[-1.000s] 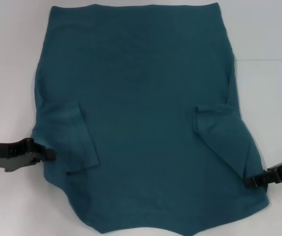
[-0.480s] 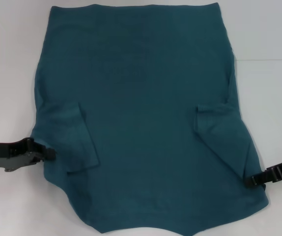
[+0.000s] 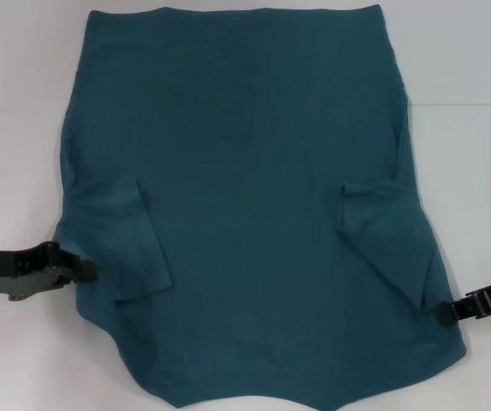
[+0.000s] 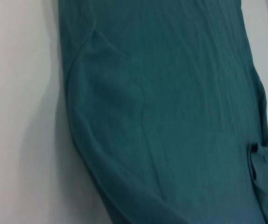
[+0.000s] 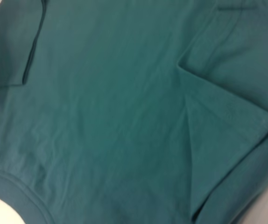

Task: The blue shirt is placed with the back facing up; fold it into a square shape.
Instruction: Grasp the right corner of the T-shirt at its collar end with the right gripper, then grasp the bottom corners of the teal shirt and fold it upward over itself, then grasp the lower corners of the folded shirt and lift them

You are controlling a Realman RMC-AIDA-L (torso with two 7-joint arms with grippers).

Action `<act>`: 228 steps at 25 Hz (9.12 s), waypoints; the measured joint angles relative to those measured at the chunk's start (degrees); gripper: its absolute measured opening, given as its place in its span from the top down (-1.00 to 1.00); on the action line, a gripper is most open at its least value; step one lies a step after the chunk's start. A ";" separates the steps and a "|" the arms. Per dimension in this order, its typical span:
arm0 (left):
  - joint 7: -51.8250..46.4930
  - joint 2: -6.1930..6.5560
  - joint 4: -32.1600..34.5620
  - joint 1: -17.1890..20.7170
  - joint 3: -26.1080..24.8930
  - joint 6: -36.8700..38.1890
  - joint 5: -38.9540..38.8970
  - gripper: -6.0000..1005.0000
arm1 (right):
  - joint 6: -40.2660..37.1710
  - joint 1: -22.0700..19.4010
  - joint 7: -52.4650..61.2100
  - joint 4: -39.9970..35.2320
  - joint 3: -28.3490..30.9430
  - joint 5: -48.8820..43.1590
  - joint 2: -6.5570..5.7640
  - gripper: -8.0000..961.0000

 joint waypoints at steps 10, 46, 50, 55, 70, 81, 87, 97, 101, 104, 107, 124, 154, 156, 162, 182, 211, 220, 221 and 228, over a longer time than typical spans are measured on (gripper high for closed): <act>2.96 1.26 1.14 0.06 0.06 8.52 1.78 0.91 | -8.27 -1.10 0.92 -0.52 0.71 0.01 -2.64 0.90; -12.46 1.11 -4.57 -15.12 10.13 -21.26 8.34 0.84 | 18.32 3.81 9.43 1.24 11.80 8.09 -0.34 0.83; -13.07 0.37 -6.78 -16.27 12.64 -29.54 8.33 0.83 | 25.23 6.28 9.33 3.70 11.21 8.02 0.28 0.83; -12.91 -0.70 -8.87 -17.07 15.03 -39.89 8.08 0.82 | 32.64 8.67 10.01 6.83 8.28 7.89 0.51 0.82; -12.64 -0.41 -12.17 -21.35 15.65 -49.55 8.33 0.79 | 41.87 13.68 10.01 7.71 4.05 7.73 0.59 0.79; -12.69 -0.58 -15.77 -23.33 17.14 -55.58 8.44 0.77 | 44.28 15.16 10.00 10.36 2.98 7.74 -0.70 0.77; -12.52 -0.60 -15.83 -23.40 18.92 -55.61 8.44 0.76 | 42.81 16.08 10.01 12.15 2.93 7.70 -1.83 0.76; -13.01 -0.93 -16.04 -22.41 20.14 -54.95 7.99 0.74 | 41.08 16.57 17.62 15.36 -1.27 3.38 -4.30 0.67; -13.90 -1.20 -13.45 -20.32 18.66 -51.93 7.85 0.59 | 37.54 14.42 17.80 13.01 0.21 3.96 -4.75 0.36; -13.91 -2.25 -8.33 -17.38 16.59 -47.08 7.03 0.22 | 32.06 10.98 17.59 8.53 2.58 6.08 -4.69 0.09; -13.45 -3.41 -1.26 -12.19 16.27 -41.62 2.81 -0.05 | 25.28 6.38 15.90 3.89 4.00 11.58 -4.21 -0.21; 17.26 -0.43 -6.58 -1.11 3.97 -23.17 -17.82 -0.59 | -3.31 -14.96 -8.57 8.97 12.29 41.02 -3.22 -0.47; 17.96 -1.74 -12.73 -3.20 15.14 -39.83 -17.04 -0.58 | -2.58 -14.36 -9.10 9.04 12.83 41.41 -3.12 -0.47; 17.77 -1.77 -12.54 -3.10 15.26 -39.84 -17.02 -0.50 | -2.59 -14.31 -9.09 9.04 12.93 41.41 -3.12 -0.47; 17.78 -1.76 -12.17 -2.96 15.34 -39.72 -16.98 -0.01 | -2.54 -14.22 -9.00 9.04 13.00 41.11 -3.38 -0.47; 8.65 0.57 -9.22 -6.95 15.32 -31.40 -16.95 0.91 | 12.23 1.73 6.07 0.56 10.57 5.90 -6.59 -0.47; 8.50 0.61 -9.50 -6.96 14.96 -33.30 -16.97 0.89 | 29.54 7.81 12.92 8.98 3.78 0.32 -0.08 -0.47; 8.50 0.38 -9.58 -6.90 14.96 -33.54 -16.97 0.89 | 30.77 8.07 12.97 10.43 3.02 0.25 0.06 -0.47; 8.50 0.38 -9.60 -6.90 14.94 -33.54 -16.97 0.88 | 31.09 8.06 12.95 10.50 3.00 0.25 0.11 -0.47; 8.50 0.26 -9.69 -6.90 14.94 -33.59 -16.97 0.88 | 32.60 7.82 12.39 10.61 2.21 0.31 1.24 -0.46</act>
